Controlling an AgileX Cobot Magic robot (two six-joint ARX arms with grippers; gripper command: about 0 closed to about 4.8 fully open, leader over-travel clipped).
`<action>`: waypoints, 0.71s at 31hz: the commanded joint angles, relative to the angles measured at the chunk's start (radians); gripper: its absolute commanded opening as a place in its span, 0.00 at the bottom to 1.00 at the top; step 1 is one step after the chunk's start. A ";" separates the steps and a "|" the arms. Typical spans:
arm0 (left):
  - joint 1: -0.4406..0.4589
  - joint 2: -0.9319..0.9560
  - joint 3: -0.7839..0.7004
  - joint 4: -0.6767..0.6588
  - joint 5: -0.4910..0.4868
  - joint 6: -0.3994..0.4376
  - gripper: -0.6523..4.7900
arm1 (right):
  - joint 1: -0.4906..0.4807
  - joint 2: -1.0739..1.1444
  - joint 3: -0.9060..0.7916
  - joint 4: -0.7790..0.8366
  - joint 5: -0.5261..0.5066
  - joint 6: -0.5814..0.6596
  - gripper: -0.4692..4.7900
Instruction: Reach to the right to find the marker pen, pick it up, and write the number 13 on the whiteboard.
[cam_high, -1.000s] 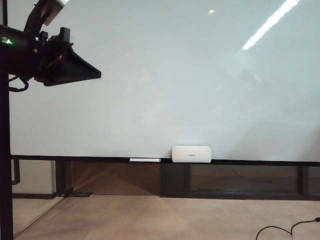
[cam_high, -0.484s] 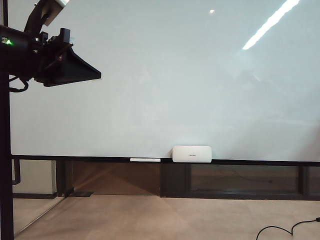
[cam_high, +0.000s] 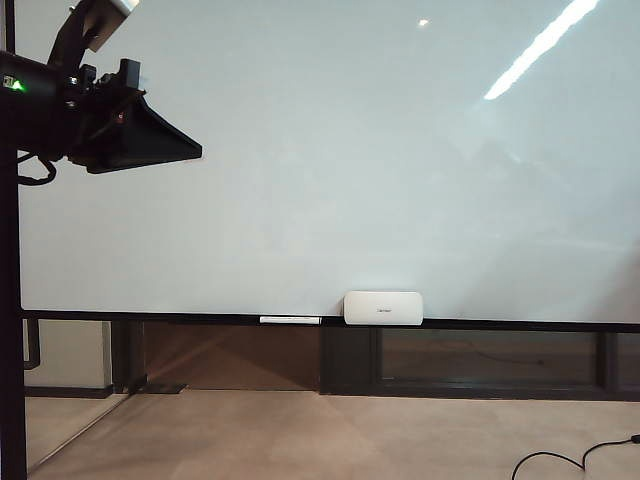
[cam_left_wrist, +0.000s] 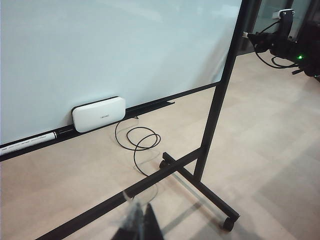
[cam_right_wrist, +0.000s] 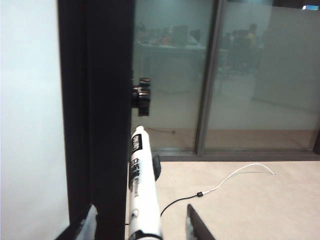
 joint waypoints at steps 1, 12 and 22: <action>0.001 -0.002 0.003 0.005 0.004 0.013 0.11 | 0.002 -0.005 0.007 0.014 0.008 -0.005 0.53; 0.001 -0.002 0.004 0.006 0.003 0.015 0.11 | 0.003 0.043 0.066 -0.007 0.022 -0.005 0.52; 0.001 -0.002 0.004 0.003 0.008 0.008 0.11 | 0.004 0.045 0.071 0.014 0.039 -0.002 0.48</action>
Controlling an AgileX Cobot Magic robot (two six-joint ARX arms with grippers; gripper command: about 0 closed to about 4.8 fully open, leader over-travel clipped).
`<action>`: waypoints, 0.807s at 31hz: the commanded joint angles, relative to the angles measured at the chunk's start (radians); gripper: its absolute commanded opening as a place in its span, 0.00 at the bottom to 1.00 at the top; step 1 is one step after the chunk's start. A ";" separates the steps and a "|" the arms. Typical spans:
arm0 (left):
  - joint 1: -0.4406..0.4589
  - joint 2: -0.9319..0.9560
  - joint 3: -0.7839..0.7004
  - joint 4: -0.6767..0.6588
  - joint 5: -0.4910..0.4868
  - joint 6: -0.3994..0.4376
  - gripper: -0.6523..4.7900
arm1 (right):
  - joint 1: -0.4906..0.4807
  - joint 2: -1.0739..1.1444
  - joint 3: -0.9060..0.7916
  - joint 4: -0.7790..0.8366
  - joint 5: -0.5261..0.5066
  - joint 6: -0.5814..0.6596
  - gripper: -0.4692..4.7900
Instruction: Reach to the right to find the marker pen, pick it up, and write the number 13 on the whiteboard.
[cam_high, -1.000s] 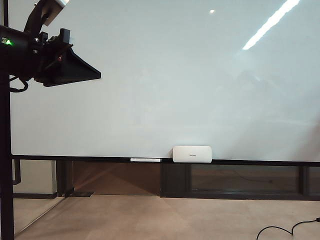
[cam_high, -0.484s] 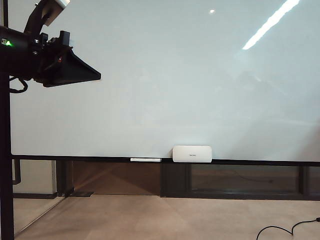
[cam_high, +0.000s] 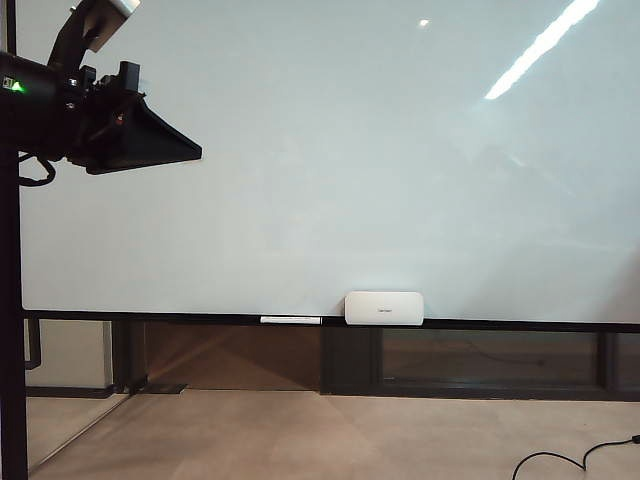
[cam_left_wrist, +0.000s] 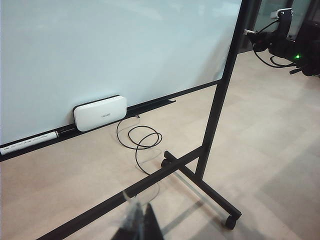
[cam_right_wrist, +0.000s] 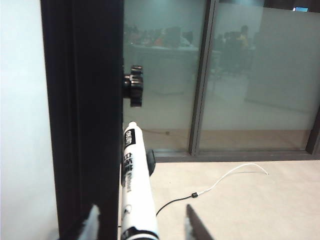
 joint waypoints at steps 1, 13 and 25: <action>0.001 -0.002 0.004 0.007 0.008 -0.002 0.11 | -0.002 -0.006 0.007 0.021 0.003 0.002 0.48; 0.001 -0.002 0.004 0.006 0.011 -0.002 0.11 | -0.003 -0.006 0.007 0.023 0.003 -0.001 0.36; 0.001 -0.002 0.004 0.006 0.011 -0.001 0.11 | -0.003 -0.006 0.007 0.026 -0.002 0.000 0.09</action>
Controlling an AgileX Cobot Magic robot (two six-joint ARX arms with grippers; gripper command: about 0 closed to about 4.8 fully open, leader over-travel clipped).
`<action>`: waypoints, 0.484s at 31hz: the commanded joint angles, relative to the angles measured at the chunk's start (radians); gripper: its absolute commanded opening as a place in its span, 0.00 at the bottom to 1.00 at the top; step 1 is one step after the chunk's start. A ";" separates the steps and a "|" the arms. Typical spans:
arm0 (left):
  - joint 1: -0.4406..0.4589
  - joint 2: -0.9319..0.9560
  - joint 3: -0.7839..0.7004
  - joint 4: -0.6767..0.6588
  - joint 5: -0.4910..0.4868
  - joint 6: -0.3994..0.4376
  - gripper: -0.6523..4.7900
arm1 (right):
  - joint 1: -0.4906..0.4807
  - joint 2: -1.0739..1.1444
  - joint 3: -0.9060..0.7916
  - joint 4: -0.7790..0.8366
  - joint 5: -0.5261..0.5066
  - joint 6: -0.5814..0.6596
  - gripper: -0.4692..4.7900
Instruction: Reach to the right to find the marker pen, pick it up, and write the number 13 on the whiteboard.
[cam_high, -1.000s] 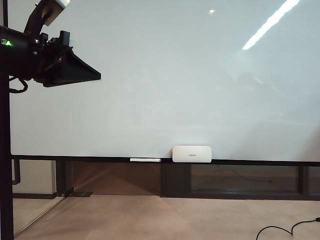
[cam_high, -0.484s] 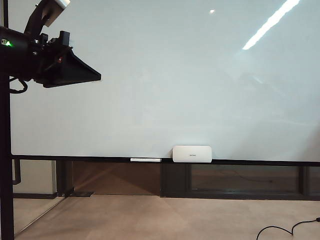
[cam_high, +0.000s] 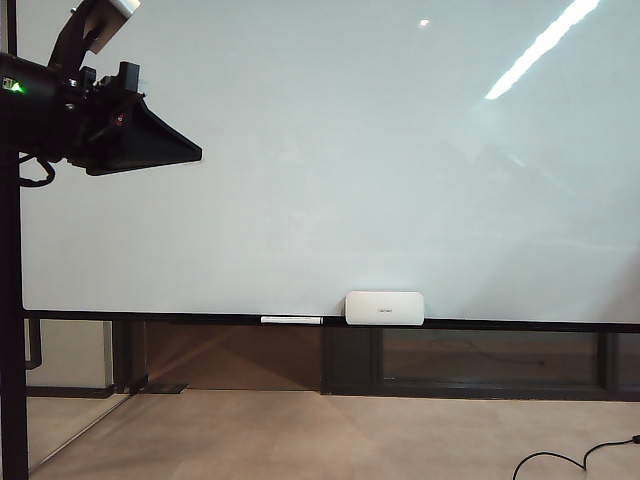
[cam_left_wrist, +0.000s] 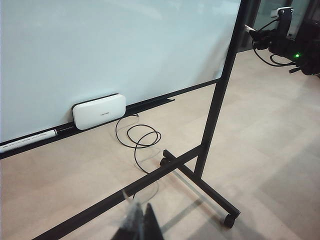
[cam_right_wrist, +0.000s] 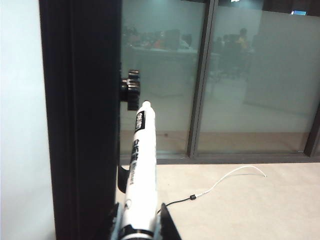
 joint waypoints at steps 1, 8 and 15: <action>0.001 -0.002 0.004 0.012 0.008 0.000 0.11 | 0.002 -0.006 0.007 0.018 -0.001 0.006 0.08; 0.001 -0.002 0.004 0.011 0.028 0.001 0.11 | 0.001 -0.007 0.007 0.019 0.003 0.029 0.08; 0.001 -0.002 0.004 -0.016 0.036 0.006 0.11 | 0.000 -0.020 0.006 0.022 0.002 0.129 0.08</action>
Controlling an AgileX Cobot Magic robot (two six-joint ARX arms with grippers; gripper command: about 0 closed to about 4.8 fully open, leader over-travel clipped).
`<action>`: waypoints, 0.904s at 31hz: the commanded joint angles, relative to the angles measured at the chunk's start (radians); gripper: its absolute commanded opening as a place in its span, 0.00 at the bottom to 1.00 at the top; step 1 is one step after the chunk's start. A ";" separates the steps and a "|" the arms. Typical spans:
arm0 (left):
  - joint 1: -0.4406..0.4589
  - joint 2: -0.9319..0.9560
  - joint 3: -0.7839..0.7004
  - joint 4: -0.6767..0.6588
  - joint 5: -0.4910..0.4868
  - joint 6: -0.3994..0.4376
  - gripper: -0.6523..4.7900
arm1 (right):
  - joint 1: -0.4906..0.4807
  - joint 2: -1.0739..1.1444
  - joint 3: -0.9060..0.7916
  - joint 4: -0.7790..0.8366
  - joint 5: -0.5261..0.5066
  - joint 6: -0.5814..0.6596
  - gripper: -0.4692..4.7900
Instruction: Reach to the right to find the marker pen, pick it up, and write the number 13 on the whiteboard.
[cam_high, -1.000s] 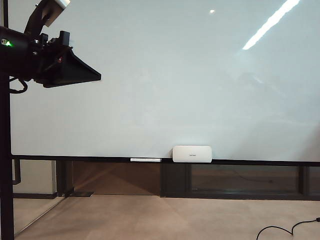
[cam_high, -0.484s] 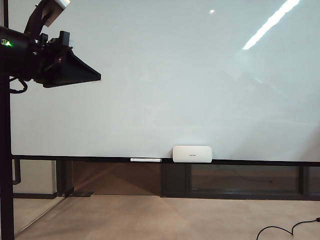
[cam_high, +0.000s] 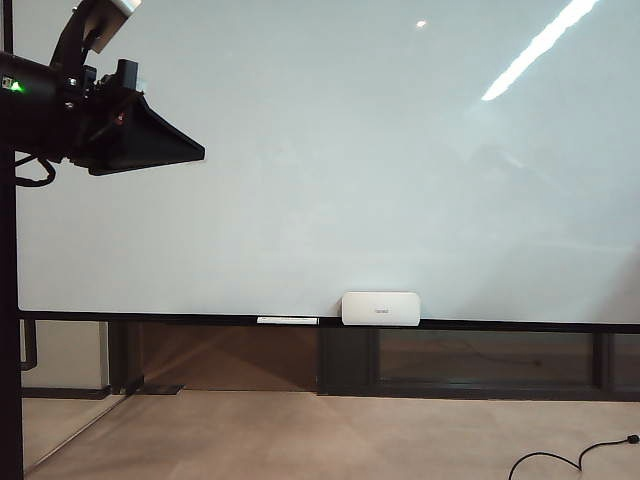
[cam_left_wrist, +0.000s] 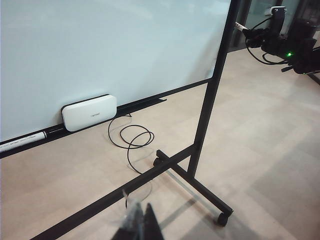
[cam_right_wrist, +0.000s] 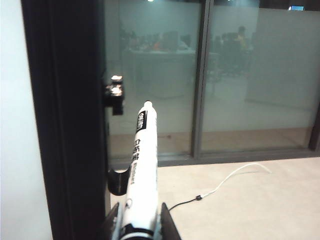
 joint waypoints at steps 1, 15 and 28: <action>0.001 -0.002 0.004 -0.019 0.017 0.006 0.11 | 0.000 -0.025 0.006 0.001 -0.002 0.071 0.08; 0.001 -0.003 0.037 -0.031 0.140 -0.027 0.11 | 0.001 -0.160 0.005 -0.249 -0.017 0.043 0.08; -0.015 -0.003 0.160 -0.095 0.070 -0.001 0.11 | -0.009 -0.285 0.005 -0.477 -0.005 0.032 0.08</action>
